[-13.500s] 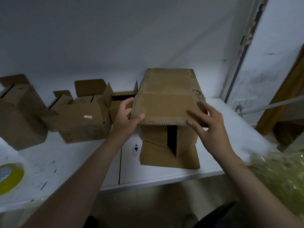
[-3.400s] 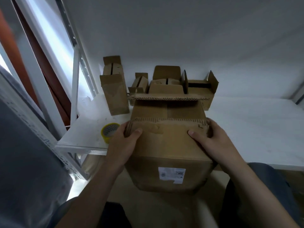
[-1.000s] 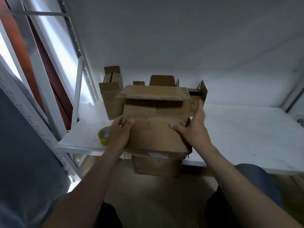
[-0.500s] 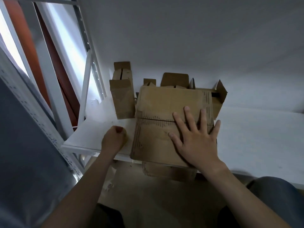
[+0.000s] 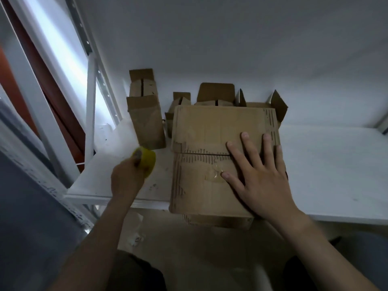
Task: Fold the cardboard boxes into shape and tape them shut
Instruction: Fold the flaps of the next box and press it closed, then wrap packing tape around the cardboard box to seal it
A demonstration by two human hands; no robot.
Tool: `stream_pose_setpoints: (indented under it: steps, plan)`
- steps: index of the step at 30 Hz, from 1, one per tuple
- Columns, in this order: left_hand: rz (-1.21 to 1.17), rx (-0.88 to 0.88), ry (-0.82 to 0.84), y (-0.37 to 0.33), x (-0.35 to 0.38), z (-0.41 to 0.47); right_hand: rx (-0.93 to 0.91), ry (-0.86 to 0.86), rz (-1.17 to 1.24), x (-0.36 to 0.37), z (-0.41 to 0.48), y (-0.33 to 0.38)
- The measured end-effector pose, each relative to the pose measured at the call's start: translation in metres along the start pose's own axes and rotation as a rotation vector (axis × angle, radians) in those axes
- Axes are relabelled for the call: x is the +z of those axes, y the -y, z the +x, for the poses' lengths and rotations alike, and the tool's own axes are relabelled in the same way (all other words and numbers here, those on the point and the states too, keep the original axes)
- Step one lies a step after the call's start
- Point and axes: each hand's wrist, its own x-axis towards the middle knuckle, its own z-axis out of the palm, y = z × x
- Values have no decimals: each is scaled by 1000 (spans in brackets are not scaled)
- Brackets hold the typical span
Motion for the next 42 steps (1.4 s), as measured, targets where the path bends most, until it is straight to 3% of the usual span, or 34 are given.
stream_pose_setpoints:
  steps: [3, 5, 7, 10, 13, 17, 23, 28, 32, 36, 42]
  plan:
    - [-292, 72, -229, -37, -61, -18, -44, 8, 30, -2, -1, -4]
    - [-452, 159, -287, -69, -101, -37, -101, -14, 65, -2, -3, -7]
    - [-667, 233, -223, -104, -125, -57, -100, -56, 100, -1, -4, -8]
    - [-1013, 250, -2, -148, -120, -86, 26, -153, 242, -4, -4, -6]
    - [-1015, 266, 130, -174, -85, -110, 0, -206, 371, -3, -7, -7]
    - [-1136, 121, 288, -174, -46, -116, -23, -185, 477, -3, -7, -13]
    - [-1145, 175, 88, -165, -29, -108, -54, -183, 590, -8, 5, -11]
    - [-1109, 295, 183, -156, -34, -96, -211, -167, 771, -18, 16, -21]
    - [-1136, 196, 207, -151, -31, -92, -334, -112, 846, -35, 32, -30]
    - [-1206, 99, 253, -151, -29, -93, -306, -40, 910, -54, 44, -36]
    - [-1156, 128, 266, -151, -34, -89, -286, -45, 936, -63, 44, -29]
